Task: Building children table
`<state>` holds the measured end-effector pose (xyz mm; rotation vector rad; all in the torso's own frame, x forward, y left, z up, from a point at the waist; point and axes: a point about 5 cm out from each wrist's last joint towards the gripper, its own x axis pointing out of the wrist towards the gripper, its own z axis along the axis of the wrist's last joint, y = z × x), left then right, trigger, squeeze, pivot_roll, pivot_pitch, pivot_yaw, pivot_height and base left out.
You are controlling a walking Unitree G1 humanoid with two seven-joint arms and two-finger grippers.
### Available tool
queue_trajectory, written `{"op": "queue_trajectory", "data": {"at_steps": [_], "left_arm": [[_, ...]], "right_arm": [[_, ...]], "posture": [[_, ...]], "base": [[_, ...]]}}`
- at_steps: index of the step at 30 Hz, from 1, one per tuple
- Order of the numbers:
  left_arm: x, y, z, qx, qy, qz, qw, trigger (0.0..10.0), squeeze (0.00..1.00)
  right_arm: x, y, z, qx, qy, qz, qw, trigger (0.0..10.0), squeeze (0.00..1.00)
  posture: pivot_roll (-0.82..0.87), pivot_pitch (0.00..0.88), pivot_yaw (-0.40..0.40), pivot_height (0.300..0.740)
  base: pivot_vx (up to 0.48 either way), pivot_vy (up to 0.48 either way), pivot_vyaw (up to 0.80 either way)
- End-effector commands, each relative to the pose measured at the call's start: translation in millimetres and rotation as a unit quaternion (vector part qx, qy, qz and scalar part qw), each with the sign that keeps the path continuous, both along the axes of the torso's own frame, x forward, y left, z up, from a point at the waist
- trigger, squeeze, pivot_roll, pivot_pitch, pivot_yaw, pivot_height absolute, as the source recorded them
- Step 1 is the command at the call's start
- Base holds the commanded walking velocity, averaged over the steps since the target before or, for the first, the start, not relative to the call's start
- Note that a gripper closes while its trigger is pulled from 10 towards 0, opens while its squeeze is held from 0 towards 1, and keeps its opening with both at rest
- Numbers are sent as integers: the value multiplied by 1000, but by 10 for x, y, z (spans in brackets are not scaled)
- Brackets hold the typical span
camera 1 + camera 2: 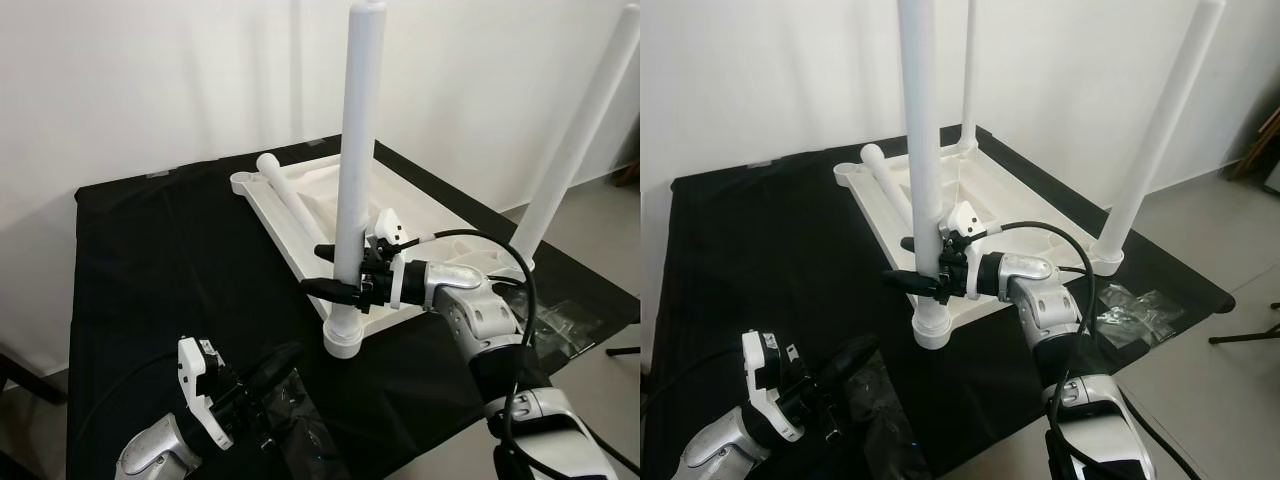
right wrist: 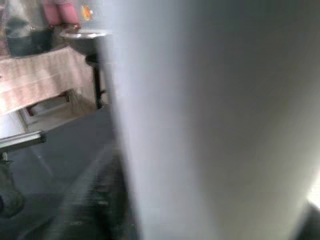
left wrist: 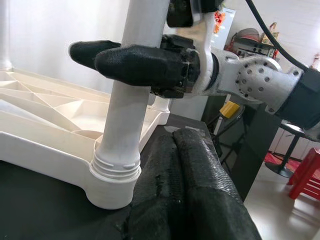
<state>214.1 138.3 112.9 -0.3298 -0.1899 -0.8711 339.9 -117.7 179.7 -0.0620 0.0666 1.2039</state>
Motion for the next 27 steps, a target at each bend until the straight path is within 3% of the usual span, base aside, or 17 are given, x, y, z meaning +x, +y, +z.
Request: {"op": "queue_trajectory", "data": {"at_steps": [1, 8, 9, 10, 11, 12, 13, 15, 17, 20, 25, 26, 27], "left_arm": [[-13, -6, -14, 2, 2, 1, 1000, 10000, 0], [-15, 1, -12, 0, 3, 0, 1000, 10000, 0], [-15, 8, -12, 0, 3, 0, 1000, 10000, 0], [-16, 20, -9, 1, 3, 0, 1000, 10000, 0], [-11, 43, -7, 0, 2, 3, 1000, 10000, 0], [-11, 43, -7, 0, 2, 3, 1000, 10000, 0], [-5, 62, -6, 1, 2, 5, 1000, 10000, 0], [-5, 62, -6, 1, 2, 5, 1000, 10000, 0], [4, 67, -5, -2, 3, 7, 1000, 10000, 0], [10, 65, -8, 4, 4, 1, 1000, 10000, 0], [11, 71, -8, 4, 4, 7, 1000, 10000, 0], [11, 69, -9, 4, 4, 8, 1000, 10000, 0], [11, 69, -9, 4, 4, 8, 1000, 10000, 0]], "right_arm": [[-89, 29, -85, 4, 17, 14, 1000, 0, 0], [-168, 14, -161, 20, 32, 12, 999, 0, 0], [-264, 48, -263, 14, 46, 5, 999, 0, 0], [-392, 177, -437, 13, 66, -43, 997, 0, 0], [-453, 273, -526, -31, 27, -132, 990, 0, 0], [-453, 273, -526, -31, 27, -132, 990, 0, 0], [-490, 325, -549, -55, -10, -195, 979, 0, 0], [-490, 325, -549, -55, -10, -195, 979, 0, 0], [-457, 313, -616, -50, 22, -254, 966, 0, 0], [-430, 316, -689, -43, 64, -255, 964, 0, 0], [-436, 324, -690, -34, 77, -249, 965, 0, 0], [-434, 306, -666, -17, 93, -243, 966, 10000, 0], [-434, 306, -666, -17, 93, -243, 966, 10000, 0]], "posture": [[-48, 0, -30, 740], [-57, 0, -27, 740], [-58, 0, -33, 740], [-62, 0, -32, 740], [-82, 0, -17, 740], [-82, 0, -17, 740], [-93, 0, -8, 740], [-93, 0, -8, 740], [-87, 0, -12, 740], [-75, 0, -14, 740], [-70, 0, -14, 740], [-65, 0, -11, 740], [-65, 0, -11, 740]], "base": [[0, 0, 0], [0, 0, 0], [0, 0, 0], [0, 0, 0], [0, 0, 0], [0, 0, 0], [0, 0, 0], [0, 0, 0], [0, 0, 0], [0, 0, 0], [0, 0, 0], [0, 0, 0], [0, 0, 0]]}}
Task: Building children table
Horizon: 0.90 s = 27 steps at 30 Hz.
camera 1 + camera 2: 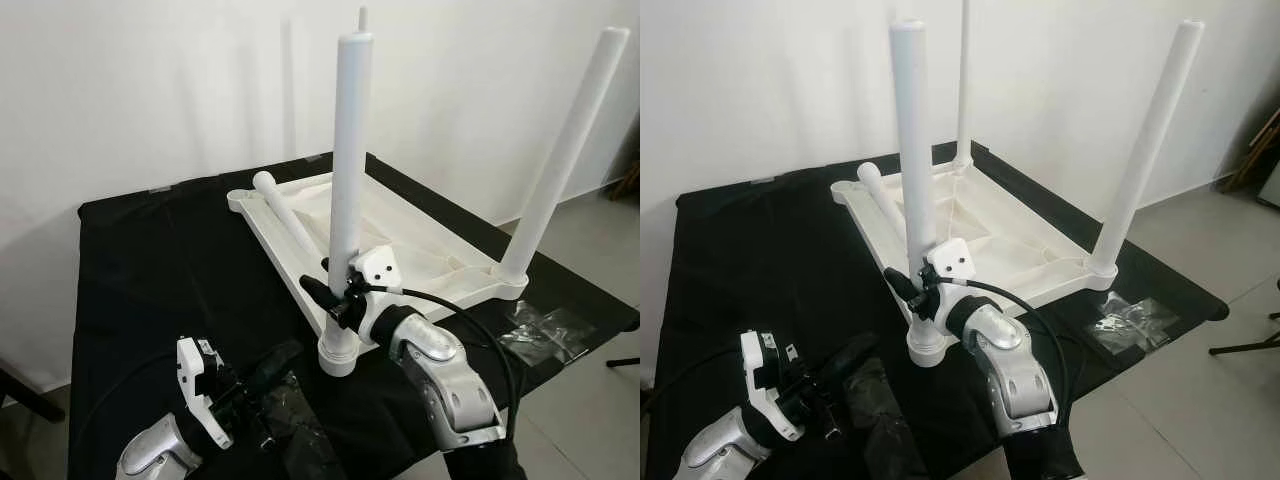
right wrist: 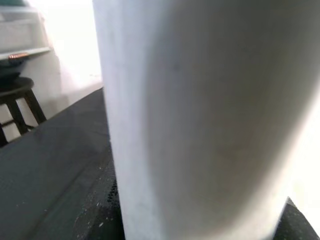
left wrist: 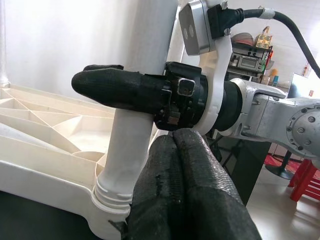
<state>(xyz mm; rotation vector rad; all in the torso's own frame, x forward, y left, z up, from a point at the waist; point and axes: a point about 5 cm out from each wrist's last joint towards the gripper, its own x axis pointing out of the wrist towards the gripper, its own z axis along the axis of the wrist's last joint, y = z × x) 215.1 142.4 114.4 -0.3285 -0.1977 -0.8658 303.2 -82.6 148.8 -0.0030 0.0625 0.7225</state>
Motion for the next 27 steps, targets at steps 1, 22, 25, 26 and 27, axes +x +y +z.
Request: {"op": "queue_trajectory", "data": {"at_steps": [1, 22, 25, 26, 27], "left_arm": [[1, 26, -24, 5, 7, 4, 1000, 10000, 0], [-10, -25, -49, 6, 12, -2, 1000, 10000, 0], [-15, -30, -49, 6, 11, -2, 1000, 10000, 0], [-15, -30, -49, 6, 11, -2, 1000, 10000, 0], [-15, -30, -49, 6, 11, -2, 1000, 10000, 0]], "right_arm": [[-67, -55, -336, 0, 101, 2, 995, 10000, 0], [439, -308, 422, 12, 38, 324, 945, 10000, 0], [439, -305, 442, 24, 47, 351, 935, 10000, 0], [439, -305, 442, 24, 47, 351, 935, 10000, 0], [439, -305, 442, 24, 47, 351, 935, 10000, 0]], "posture": [[-65, 0, -11, 740], [-25, 0, -24, 740], [-21, 0, -27, 740], [-21, 0, -27, 740], [-21, 0, -27, 740]], "base": [[0, 0, 0], [0, 0, 0], [0, 0, 0], [0, 0, 0], [0, 0, 0]]}}
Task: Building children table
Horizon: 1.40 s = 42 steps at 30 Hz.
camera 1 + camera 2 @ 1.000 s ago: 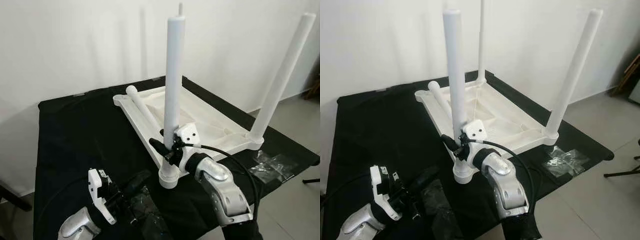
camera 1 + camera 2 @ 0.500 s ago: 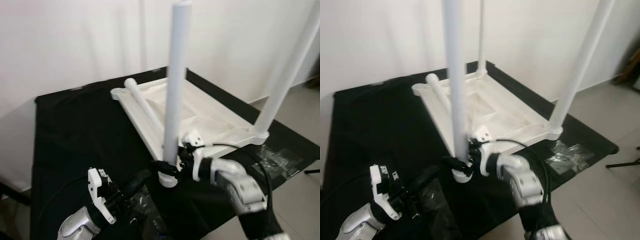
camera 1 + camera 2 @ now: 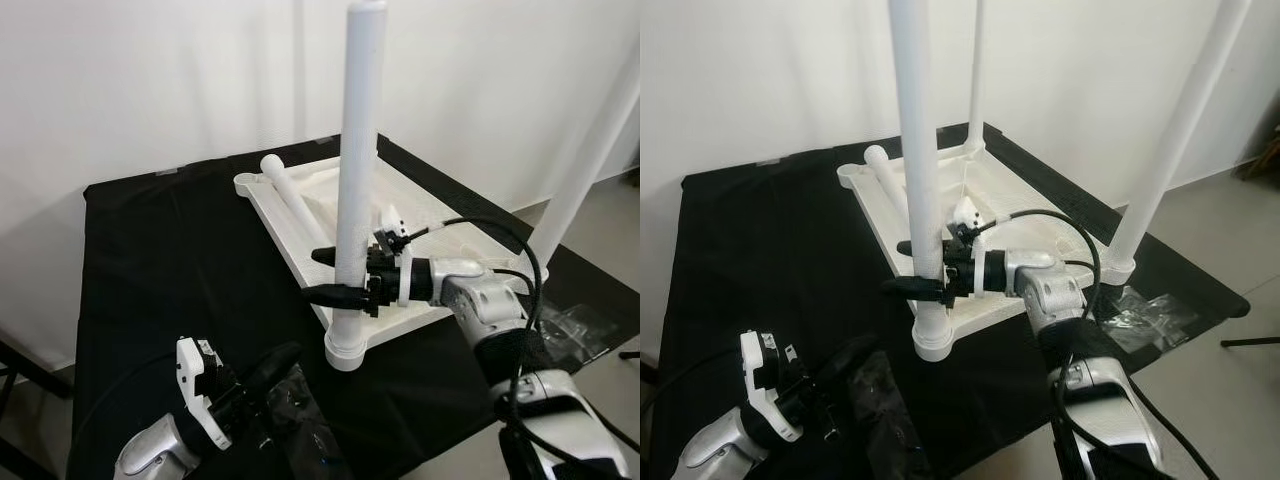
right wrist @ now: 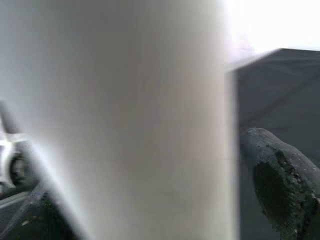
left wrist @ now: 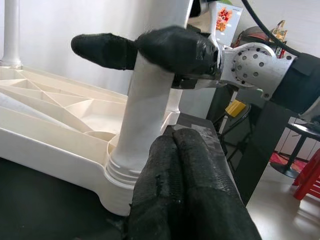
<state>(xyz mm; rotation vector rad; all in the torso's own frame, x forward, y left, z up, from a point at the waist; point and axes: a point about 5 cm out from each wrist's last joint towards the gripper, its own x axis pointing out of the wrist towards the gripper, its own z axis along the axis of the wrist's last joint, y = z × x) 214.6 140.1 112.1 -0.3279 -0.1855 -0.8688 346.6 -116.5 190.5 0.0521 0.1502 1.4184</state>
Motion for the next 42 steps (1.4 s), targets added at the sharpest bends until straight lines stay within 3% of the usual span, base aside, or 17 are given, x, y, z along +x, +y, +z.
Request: {"op": "queue_trajectory", "data": {"at_steps": [1, 2, 3, 9, 16, 17, 18, 19, 21, 24, 30, 31, 34, 35, 37, 38, 42], "left_arm": [[-11, -7, -26, 4, 6, 1, 1000, 10000, 0], [-14, -10, -25, 3, 6, 1, 1000, 10000, 0], [-18, -12, -24, 3, 6, 1, 1000, 10000, 0], [-27, -16, -17, 1, 5, 2, 1000, 10000, 0], [-31, 1, -5, 0, 5, 2, 1000, 10000, 0], [-29, 18, 0, 0, 5, 3, 1000, 10000, 0], [-29, 18, 0, 0, 5, 3, 1000, 10000, 0], [-28, 33, 3, 0, 4, 4, 1000, 10000, 0], [-28, 33, 3, 0, 4, 4, 1000, 10000, 0], [-18, 58, 3, 0, 5, 5, 1000, 10000, 0], [9, 56, 0, 4, 5, 3, 1000, 10000, 0], [8, 61, 0, 2, 5, 9, 1000, 10000, 0], [8, 63, 1, 1, 4, 12, 1000, 10000, 0], [8, 61, 1, 1, 4, 11, 1000, 10000, 0], [8, 55, 1, 2, 5, 9, 1000, 10000, 0], [7, 48, 1, 2, 5, 8, 1000, 10000, 0], [6, 43, 0, 2, 5, 7, 1000, 10000, 0]], "right_arm": [[4, 34, 25, 7, -2, 11, 1000, 10000, 0], [2, 30, 20, 9, 6, 21, 1000, 2588, 0], [-9, 19, 4, 10, 11, 27, 1000, 0, 0], [-35, -71, -55, 10, -1, 11, 1000, 0, 0], [-153, -181, -188, 12, -16, -78, 997, 0, 0], [-237, -44, -471, 8, 33, -237, 971, 0, 0], [-237, -44, -471, 8, 33, -237, 971, 0, 0], [-332, -6, -659, -4, 73, -357, 931, 0, 0], [-332, -6, -659, -4, 73, -357, 931, 0, 0], [-553, 92, -874, -65, 66, -395, 914, 0, 0], [-489, 130, -853, -69, 53, -355, 931, 0, 0], [-492, 125, -842, -65, 54, -353, 932, 10000, 0], [-497, 118, -791, -51, 62, -348, 934, 10000, 0], [-504, 122, -743, -42, 61, -333, 940, 10000, 259], [-500, 112, -702, -42, 52, -332, 941, 10000, 259], [-476, 107, -618, -29, 44, -301, 952, 10000, 1000], [-460, 102, -562, -20, 37, -280, 959, 10000, 1000]], "posture": [[-21, 0, -27, 740], [-21, 0, -32, 740], [-21, 0, -32, 740], [-35, 0, -27, 740], [-53, 0, -22, 740], [-63, 0, -21, 740], [-63, 0, -21, 740], [-68, 0, -17, 740], [-68, 0, -17, 740], [-94, 0, 7, 740], [-70, 0, -8, 740], [-66, 0, -8, 740], [-64, 0, -8, 740], [-65, 0, -6, 740], [-64, 0, -6, 740], [-56, 0, -9, 740], [-56, 0, -9, 740]], "base": [[0, 0, 0], [0, 0, 0], [0, 0, 0], [0, 0, 0], [0, 0, 0], [0, 0, 0], [0, 0, 0], [0, 0, 0], [0, 0, 0], [0, 0, 0], [0, 0, 0], [0, 0, 0], [0, 0, 0], [0, 0, 0], [0, 0, 0], [0, 0, 0], [0, 0, 0]]}}
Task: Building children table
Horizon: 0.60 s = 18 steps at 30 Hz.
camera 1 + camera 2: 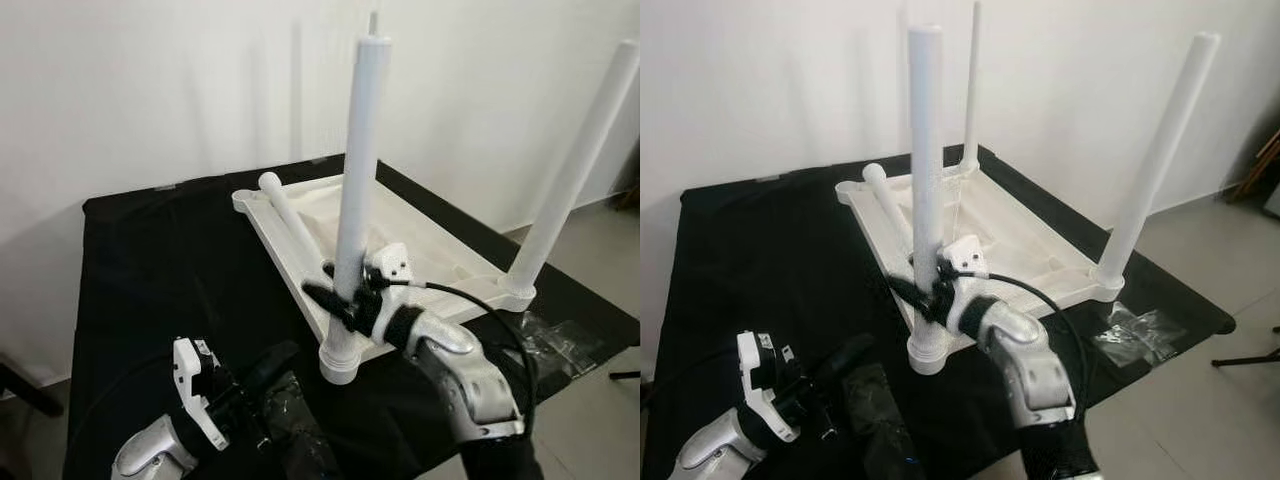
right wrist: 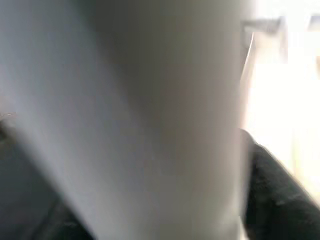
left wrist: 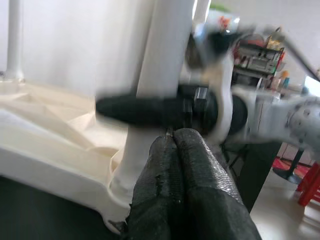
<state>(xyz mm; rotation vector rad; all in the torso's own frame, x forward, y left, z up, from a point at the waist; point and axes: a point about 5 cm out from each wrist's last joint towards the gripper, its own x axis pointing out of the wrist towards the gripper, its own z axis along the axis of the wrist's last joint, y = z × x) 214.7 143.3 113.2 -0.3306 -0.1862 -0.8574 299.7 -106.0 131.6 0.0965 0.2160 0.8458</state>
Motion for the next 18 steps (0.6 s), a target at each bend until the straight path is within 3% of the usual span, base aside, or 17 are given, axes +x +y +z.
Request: {"op": "queue_trajectory", "data": {"at_steps": [1, 3, 4, 5, 6, 7, 9, 14, 18], "left_arm": [[3, 8, -11, 3, 4, 1, 1000, 10000, 0], [-2, 3, -13, 3, 4, 2, 1000, 10000, 0], [-2, 3, -13, 3, 4, 2, 1000, 10000, 0], [-4, 2, -15, 4, 4, 2, 1000, 10000, 0], [-4, 2, -15, 4, 4, 2, 1000, 10000, 0], [-9, 2, -18, 4, 4, 2, 1000, 10000, 0], [-9, 2, -18, 4, 4, 2, 1000, 10000, 0], [-30, 3, -28, 7, 6, 3, 1000, 10000, 0], [-39, 1, -29, 8, 6, 4, 1000, 10000, 0]], "right_arm": [[56, -10, 157, 9, -27, 52, 998, 10000, 1000], [105, -26, 318, 6, -56, 129, 990, 10000, 1000], [105, -26, 318, 6, -56, 129, 990, 10000, 1000], [133, -46, 393, 0, -63, 182, 981, 10000, 376], [133, -46, 393, 0, -63, 182, 981, 10000, 376], [256, -99, 517, 5, -61, 234, 970, 10000, 0], [256, -99, 517, 5, -61, 234, 970, 10000, 0], [447, -221, 634, 1, -52, 269, 962, 10000, 0], [528, -256, 653, 7, -41, 255, 966, 10000, 0]], "posture": [[-55, 0, -11, 740], [-46, 0, -14, 740], [-46, 0, -14, 740], [-43, 0, -15, 740], [-43, 0, -15, 740], [-30, 0, -11, 740], [-30, 0, -11, 740], [-5, 0, -20, 740], [-3, 0, -18, 740]], "base": [[0, 0, 0], [0, 0, 0], [0, 0, 0], [0, 0, 0], [0, 0, 0], [0, 0, 0], [0, 0, 0], [0, 0, 0], [0, 0, 0]]}}
